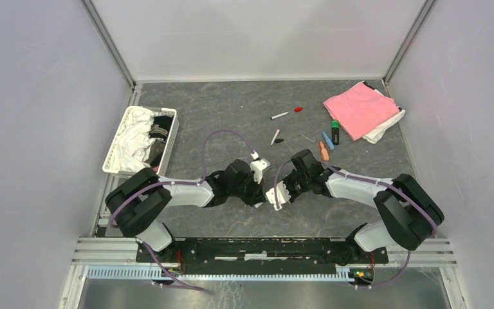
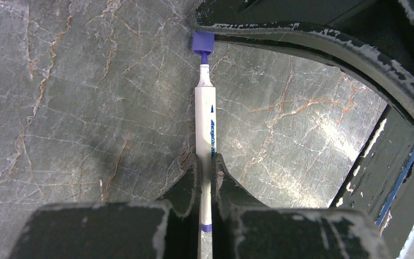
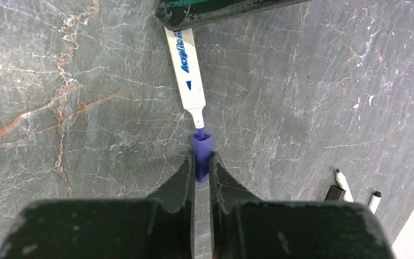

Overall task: Insert the pens into the pen caps
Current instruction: Pick up the pen from the center of the board.

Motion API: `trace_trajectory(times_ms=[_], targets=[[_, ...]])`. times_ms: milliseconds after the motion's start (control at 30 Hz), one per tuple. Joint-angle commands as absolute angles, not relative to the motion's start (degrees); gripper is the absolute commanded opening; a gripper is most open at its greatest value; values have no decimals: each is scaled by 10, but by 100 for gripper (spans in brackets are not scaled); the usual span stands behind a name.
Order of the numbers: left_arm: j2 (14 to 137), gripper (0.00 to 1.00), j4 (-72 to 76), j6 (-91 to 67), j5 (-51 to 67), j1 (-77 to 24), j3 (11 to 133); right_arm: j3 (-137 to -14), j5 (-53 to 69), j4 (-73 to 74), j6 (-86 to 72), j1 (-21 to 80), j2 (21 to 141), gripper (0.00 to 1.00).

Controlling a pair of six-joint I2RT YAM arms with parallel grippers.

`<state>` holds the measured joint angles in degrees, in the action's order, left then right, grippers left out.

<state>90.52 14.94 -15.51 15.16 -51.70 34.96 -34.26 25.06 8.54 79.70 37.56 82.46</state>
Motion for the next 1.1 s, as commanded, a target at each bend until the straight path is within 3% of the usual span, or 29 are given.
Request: trace_trajectory(times_ms=[0,1067], targets=[[911,2,168,-168,154,-512,350,-350,262,86,802,381,826,0],[916,2,77,-56,123,-524,431,-423,322,214,819,465,876,0]])
